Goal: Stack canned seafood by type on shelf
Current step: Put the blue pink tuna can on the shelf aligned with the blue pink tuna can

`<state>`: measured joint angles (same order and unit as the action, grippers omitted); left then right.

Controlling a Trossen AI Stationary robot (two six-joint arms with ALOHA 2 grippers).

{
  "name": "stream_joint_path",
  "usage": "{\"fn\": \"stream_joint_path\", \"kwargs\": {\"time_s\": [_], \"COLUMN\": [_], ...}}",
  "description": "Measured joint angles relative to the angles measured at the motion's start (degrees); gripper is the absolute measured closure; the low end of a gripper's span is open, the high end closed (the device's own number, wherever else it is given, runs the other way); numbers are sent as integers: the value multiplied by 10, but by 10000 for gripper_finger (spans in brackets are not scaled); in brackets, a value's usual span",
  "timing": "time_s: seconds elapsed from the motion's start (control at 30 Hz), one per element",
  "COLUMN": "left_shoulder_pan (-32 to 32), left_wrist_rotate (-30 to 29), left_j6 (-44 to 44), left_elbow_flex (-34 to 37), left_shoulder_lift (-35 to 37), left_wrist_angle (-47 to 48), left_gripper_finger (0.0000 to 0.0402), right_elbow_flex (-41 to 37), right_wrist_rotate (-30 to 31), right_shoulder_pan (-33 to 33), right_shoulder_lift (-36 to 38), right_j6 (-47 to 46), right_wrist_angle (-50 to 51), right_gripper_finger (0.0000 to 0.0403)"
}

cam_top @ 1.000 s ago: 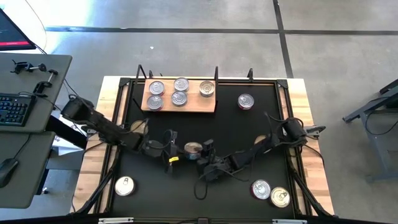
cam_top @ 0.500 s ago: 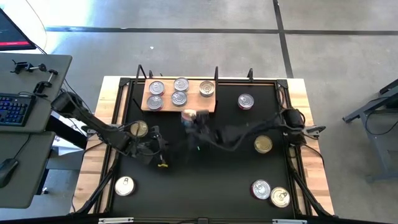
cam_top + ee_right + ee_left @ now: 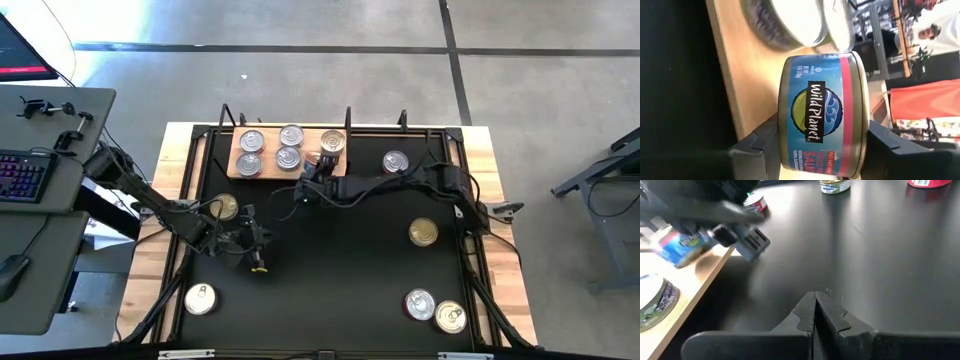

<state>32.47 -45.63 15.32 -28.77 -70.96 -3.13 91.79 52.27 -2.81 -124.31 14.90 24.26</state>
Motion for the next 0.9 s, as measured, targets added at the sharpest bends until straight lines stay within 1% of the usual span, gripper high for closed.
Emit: {"fn": "stream_joint_path", "kwargs": {"time_s": [0.13,0.2,0.33,0.43,0.53,0.73,0.8,0.9], "left_shoulder_pan": [0,0,0,0,0,0,0,0], "left_wrist_rotate": [0,0,0,0,0,0,0,0], "left_j6": [0,0,0,1,1,1,1,1], "left_elbow_flex": [0,0,0,0,0,0,0,0], "left_shoulder_lift": [0,0,0,0,0,0,0,0], "left_wrist_angle": [-1,-1,-1,-2,-2,-2,-2,-2], "left_gripper_finger": [402,402,401,402,402,402,402,402], "right_elbow_flex": [1,1,0,6,19,67,90,136], "right_wrist_rotate": [9,17,0,16,23,22,13,-12], "right_shoulder_pan": [0,0,-1,-1,-1,-1,-1,-1], "right_shoulder_lift": [-13,-17,-19,-19,-19,-19,-19,-19], "right_j6": [-14,-14,-14,-11,-29,-138,-173,-211], "right_wrist_angle": [4,9,21,51,105,241,279,309], "right_gripper_finger": [229,207,152,132,127,125,125,125]}}
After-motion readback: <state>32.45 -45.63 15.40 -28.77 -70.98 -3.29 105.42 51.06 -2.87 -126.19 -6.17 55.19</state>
